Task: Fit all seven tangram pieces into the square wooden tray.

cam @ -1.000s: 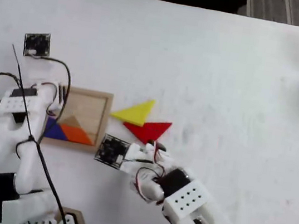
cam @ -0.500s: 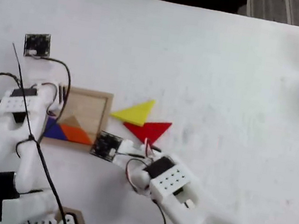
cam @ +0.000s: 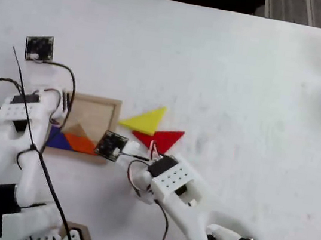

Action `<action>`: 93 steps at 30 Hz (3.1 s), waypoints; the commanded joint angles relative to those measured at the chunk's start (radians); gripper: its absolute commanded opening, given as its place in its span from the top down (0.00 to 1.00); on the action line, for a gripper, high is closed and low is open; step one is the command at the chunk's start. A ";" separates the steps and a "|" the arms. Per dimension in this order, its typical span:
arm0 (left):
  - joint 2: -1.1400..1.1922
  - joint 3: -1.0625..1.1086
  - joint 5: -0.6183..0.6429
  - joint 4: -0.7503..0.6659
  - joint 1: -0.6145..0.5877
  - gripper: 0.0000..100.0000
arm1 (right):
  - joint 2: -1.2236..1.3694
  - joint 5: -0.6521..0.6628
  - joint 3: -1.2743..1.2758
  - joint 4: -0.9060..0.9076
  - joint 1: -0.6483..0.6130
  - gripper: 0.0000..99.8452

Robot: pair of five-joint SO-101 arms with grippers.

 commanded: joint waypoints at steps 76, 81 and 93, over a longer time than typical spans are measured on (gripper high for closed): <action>0.001 -0.126 0.400 -0.029 -0.271 0.85 | 0.478 -0.192 -0.778 -0.179 -0.028 0.98; 0.001 -0.129 0.402 -0.020 -0.386 0.85 | 0.662 -0.192 -0.968 -0.196 -0.056 0.98; -0.001 -0.270 0.450 0.110 -0.700 0.85 | 0.820 -0.190 -1.074 -0.196 -0.050 0.89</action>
